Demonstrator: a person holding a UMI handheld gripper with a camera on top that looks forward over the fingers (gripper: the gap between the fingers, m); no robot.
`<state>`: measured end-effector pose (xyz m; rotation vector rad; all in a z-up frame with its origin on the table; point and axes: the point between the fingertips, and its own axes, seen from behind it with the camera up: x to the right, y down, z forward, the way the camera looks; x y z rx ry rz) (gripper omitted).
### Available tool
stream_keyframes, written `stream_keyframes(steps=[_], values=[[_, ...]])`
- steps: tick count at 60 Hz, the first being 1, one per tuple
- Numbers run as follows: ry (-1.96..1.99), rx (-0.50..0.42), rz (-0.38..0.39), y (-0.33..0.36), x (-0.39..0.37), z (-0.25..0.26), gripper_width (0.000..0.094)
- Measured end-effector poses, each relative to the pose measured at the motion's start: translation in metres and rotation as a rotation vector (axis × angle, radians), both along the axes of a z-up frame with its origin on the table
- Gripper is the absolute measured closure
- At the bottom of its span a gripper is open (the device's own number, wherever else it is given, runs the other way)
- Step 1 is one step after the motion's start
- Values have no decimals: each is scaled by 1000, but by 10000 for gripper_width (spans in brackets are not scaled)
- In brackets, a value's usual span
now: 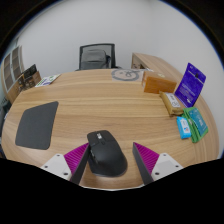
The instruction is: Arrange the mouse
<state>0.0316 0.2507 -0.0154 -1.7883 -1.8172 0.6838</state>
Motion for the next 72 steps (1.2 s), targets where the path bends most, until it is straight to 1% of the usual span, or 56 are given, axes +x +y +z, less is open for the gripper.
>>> stream_keyframes(steps=[7,13,16,18,22,23,24,28,32,34,37,42,43,48,52,54,57,63,68,72], values=[[-13,-41,-35,5,-9,-4,75],[-13,-36,-50,12,-15,-4,78],[-13,-44,-57,13,-16,-4,97],[-15,-45,-57,13,-17,-5,146],[-12,-51,-59,12,-18,-5,290],[-12,-53,-56,11,-18,-5,331],[-12,-53,-58,11,-18,-5,410],[-17,-51,-75,14,-17,-5,428],[-21,-40,-64,14,-15,-6,482],[-18,-44,-72,14,-15,-5,509],[-21,-29,-63,14,-15,-5,581],[-13,-37,-89,15,-17,-4,610],[-8,-36,-91,14,-17,-4,637],[-14,-38,-112,14,-15,-2,657],[3,-67,-122,9,-13,10,657],[2,-42,-113,11,-11,17,656],[29,-13,-142,16,-13,38,657],[75,-10,-124,3,-22,85,656],[134,-1,-97,-20,-39,130,656],[177,16,-61,-49,-53,160,657]])
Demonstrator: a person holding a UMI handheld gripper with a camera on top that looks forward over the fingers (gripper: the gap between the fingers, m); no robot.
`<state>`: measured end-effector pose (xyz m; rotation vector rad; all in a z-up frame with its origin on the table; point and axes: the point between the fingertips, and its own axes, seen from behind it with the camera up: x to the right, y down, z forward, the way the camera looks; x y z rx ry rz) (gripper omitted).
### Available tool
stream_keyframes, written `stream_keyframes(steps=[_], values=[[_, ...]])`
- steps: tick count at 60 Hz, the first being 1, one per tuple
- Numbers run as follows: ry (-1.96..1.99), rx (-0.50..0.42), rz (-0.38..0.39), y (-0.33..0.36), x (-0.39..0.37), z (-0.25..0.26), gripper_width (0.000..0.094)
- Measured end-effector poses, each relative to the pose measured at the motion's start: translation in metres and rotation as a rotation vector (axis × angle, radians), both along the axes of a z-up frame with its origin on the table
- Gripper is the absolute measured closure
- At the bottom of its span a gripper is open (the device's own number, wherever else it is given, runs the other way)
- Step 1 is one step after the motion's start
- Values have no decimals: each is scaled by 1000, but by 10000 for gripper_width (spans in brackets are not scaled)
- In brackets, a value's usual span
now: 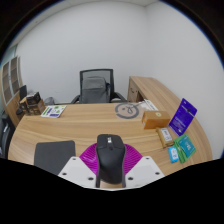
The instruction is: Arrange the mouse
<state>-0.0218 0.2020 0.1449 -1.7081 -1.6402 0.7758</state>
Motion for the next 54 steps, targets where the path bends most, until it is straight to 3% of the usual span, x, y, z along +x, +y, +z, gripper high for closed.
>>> stream_keyframes(steps=[7,14,22,30,37,42,51,54], values=[[39,-47,77,-76,-19,30,655],[36,-55,162,-155,-24,23,655],[-2,-64,234,-225,-21,-30,652],[-100,-40,262,-256,-8,-106,651],[-150,-48,266,-268,-1,-138,618],[-141,-15,278,-268,2,-148,568],[-146,-14,280,-266,8,-158,398],[-151,3,260,-260,9,-156,256]])
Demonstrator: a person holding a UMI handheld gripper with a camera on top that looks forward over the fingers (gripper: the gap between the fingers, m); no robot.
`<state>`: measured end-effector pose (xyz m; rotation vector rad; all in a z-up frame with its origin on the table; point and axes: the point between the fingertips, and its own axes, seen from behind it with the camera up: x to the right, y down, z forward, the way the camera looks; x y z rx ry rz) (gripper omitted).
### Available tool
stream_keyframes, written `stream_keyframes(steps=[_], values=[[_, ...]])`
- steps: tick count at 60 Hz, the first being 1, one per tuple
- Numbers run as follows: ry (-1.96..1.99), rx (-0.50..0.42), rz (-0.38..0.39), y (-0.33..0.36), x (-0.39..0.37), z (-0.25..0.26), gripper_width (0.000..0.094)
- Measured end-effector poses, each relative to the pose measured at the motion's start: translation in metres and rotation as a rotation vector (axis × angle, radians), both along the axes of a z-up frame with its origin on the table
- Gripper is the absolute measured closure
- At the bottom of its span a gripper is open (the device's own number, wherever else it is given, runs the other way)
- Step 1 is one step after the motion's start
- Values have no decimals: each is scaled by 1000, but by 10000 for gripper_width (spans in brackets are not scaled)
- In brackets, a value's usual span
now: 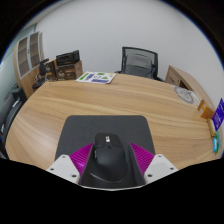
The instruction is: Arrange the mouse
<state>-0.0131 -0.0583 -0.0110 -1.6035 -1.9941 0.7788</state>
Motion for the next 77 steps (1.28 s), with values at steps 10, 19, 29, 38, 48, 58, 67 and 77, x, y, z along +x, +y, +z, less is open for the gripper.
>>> stream_keyframes(steps=[10,19,29,38,48,58,67,77], values=[[35,1,-57,14,3,42,77],[61,-25,-97,38,40,121,75],[113,2,-122,74,107,205,75],[146,66,-194,107,177,251,77],[161,76,-325,135,262,282,78],[204,82,-367,131,327,308,77],[208,53,-352,108,366,317,79],[192,71,-356,94,388,308,80]])
